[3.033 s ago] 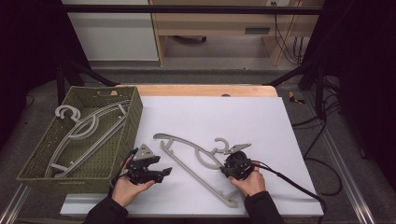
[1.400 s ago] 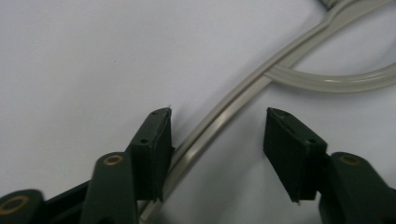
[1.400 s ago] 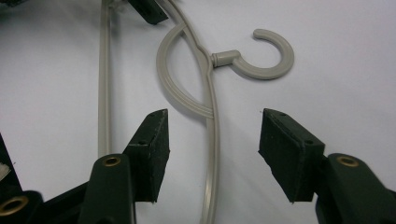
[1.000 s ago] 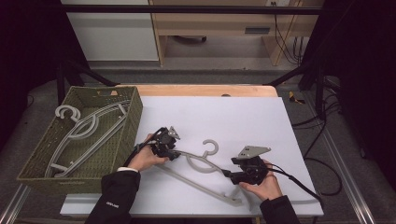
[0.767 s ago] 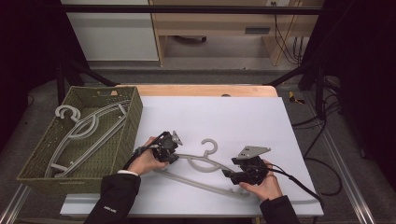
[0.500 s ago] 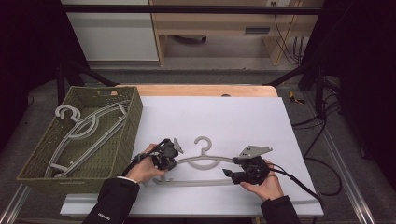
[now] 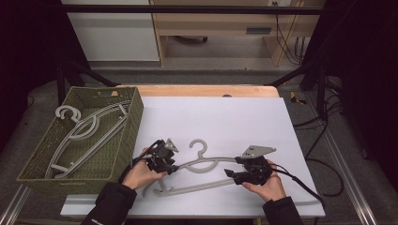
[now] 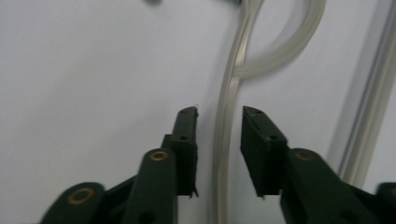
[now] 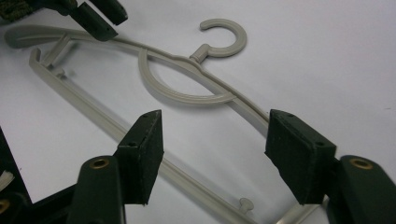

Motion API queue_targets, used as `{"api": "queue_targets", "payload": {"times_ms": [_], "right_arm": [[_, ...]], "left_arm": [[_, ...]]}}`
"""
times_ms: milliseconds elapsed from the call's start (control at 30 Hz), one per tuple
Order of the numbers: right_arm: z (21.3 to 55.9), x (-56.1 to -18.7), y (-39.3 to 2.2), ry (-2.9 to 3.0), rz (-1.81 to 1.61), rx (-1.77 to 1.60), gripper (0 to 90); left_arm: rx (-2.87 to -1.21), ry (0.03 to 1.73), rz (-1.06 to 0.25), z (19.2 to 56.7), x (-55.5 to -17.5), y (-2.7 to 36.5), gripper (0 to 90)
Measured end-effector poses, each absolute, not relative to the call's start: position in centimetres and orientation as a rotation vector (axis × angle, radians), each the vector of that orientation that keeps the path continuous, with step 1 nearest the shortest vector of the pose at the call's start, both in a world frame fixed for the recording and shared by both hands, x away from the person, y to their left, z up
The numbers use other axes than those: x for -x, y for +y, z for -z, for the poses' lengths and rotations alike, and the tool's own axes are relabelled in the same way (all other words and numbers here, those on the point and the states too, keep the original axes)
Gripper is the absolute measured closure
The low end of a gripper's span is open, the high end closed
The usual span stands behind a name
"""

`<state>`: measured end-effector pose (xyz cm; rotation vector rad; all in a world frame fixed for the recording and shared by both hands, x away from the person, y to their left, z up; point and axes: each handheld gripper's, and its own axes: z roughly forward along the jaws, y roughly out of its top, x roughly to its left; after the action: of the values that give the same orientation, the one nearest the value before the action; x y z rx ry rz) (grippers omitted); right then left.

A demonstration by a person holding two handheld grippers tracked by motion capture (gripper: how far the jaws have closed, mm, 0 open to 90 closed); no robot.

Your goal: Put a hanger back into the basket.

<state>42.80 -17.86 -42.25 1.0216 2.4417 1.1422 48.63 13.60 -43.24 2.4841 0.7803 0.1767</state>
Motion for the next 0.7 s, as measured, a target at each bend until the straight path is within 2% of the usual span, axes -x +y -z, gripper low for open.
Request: {"api": "queue_targets", "payload": {"times_ms": [100,233,533,700], "right_arm": [[42.1,-42.8,-18.0,2.422,-1.154,-1.032,30.3],[41.9,-42.8,-18.2,2.387,-1.166,-1.048,23.3],[41.4,-42.7,-18.9,2.316,-1.202,-1.077,13.4],[41.1,-42.6,-19.2,2.293,-1.214,-1.075,13.0]], "left_arm": [[-2.437,0.766,-0.179,42.7,-49.2,12.7,52.9],[-2.405,0.742,-0.151,42.6,-49.8,11.2,48.9],[-2.452,0.735,-0.121,44.6,-51.3,8.9,50.5],[-2.504,0.714,-0.127,45.3,-51.6,8.5,57.3]]}}
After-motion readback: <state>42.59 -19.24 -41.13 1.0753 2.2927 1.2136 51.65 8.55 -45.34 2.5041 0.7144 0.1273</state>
